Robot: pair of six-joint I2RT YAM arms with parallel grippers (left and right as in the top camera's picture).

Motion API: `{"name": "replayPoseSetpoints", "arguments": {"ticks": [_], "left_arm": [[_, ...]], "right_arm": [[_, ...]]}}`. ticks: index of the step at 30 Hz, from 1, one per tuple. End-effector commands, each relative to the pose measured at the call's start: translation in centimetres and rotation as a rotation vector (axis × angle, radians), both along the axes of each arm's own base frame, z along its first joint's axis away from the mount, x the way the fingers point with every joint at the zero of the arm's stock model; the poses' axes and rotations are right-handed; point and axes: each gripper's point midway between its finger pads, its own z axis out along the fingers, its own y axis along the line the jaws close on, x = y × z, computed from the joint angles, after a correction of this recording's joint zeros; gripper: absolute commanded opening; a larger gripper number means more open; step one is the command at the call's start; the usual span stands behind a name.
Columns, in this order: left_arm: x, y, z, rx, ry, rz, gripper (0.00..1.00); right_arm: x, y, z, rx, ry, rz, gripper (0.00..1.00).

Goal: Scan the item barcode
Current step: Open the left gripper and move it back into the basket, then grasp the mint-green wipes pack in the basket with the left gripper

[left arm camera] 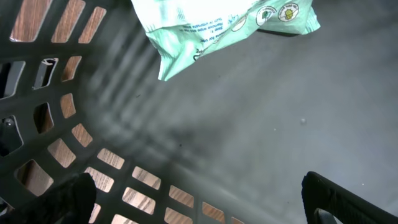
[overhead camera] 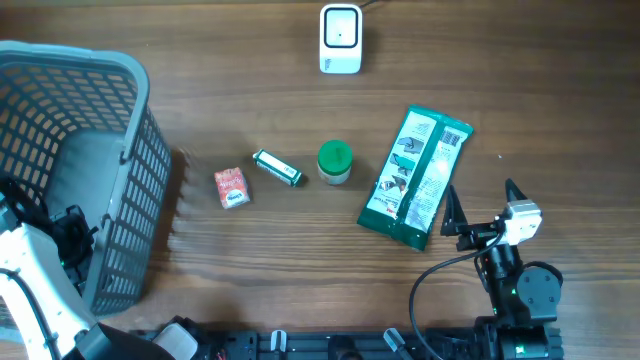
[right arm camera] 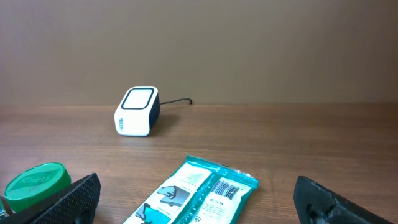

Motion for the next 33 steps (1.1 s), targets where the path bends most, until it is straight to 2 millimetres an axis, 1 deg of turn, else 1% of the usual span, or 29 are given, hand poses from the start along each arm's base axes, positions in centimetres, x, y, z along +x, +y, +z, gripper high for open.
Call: {"name": "replayPoseSetpoints", "arguments": {"ticks": [1,2,3,4,5,7,8,11,14,16,18,20,21,22,23,24,25,27,29,33], "left_arm": [[-0.7,0.1,-0.3,0.015,0.032,-0.026,1.0],[-1.1,0.3,-0.3,0.025,0.048,0.015,0.98],[-1.0,0.6,-0.3,0.033,0.039,0.07,0.98],[-0.6,1.4,-0.1,0.072,0.025,0.065,0.98],[-0.8,2.5,0.1,0.127,0.041,0.072,0.97],[-2.5,4.6,0.9,0.255,0.138,0.091,0.99],[-3.1,5.2,1.2,0.292,0.179,0.098,1.0],[-2.5,6.4,0.8,0.326,0.176,0.107,1.0],[-1.8,7.2,-1.1,0.307,0.206,0.106,1.0],[-1.6,7.5,-2.9,0.273,0.243,0.102,1.0],[-1.9,7.3,-4.5,0.236,0.289,0.118,1.0],[-2.4,6.8,-5.5,0.196,0.333,0.109,1.0],[-2.8,6.6,-5.6,0.189,0.357,0.118,1.0],[-3.4,6.6,-5.5,0.198,0.384,0.141,0.97],[-3.8,6.7,-5.3,0.21,0.403,0.154,0.87],[-4.1,6.6,-5.2,0.214,0.418,0.167,0.66],[-4.2,6.5,-5.2,0.211,0.42,0.166,0.53],[-4.2,6.5,-5.2,0.211,0.422,0.166,0.24],[-4.2,6.5,-5.2,0.212,0.42,0.167,0.05],[-4.3,6.7,-5.1,0.223,0.426,0.167,0.04]], "right_arm": [[0.0,0.1,0.1,-0.008,-0.008,0.007,1.0],[0.0,0.1,0.1,-0.008,-0.008,0.006,1.0],[0.0,0.1,0.1,-0.008,-0.008,0.007,1.0],[0.0,0.1,0.1,-0.008,-0.008,0.007,1.0],[0.0,0.1,0.1,-0.008,-0.008,0.007,1.0],[0.0,0.1,0.1,-0.008,-0.008,0.007,1.0],[0.0,0.1,0.1,-0.008,-0.008,0.007,1.0],[0.0,0.1,0.1,-0.008,-0.008,0.007,1.0],[0.0,0.1,0.1,-0.008,-0.008,0.007,1.0],[0.0,0.1,0.1,-0.008,-0.008,0.007,1.0],[0.0,0.1,0.1,-0.008,-0.008,0.007,1.0],[0.0,0.1,0.1,-0.008,-0.008,0.007,1.0],[0.0,0.1,0.1,-0.008,-0.008,0.007,1.0],[0.0,0.1,0.1,-0.008,-0.008,0.007,1.0],[0.0,0.1,0.1,-0.008,-0.008,0.007,1.0],[0.0,0.1,0.1,-0.008,-0.008,0.007,1.0],[0.0,0.1,0.1,-0.008,-0.008,0.007,1.0],[0.0,0.1,0.1,-0.008,-0.008,0.007,1.0],[0.0,0.1,0.1,-0.008,-0.008,0.007,1.0],[0.0,0.1,0.1,-0.008,-0.008,0.007,1.0]]}}
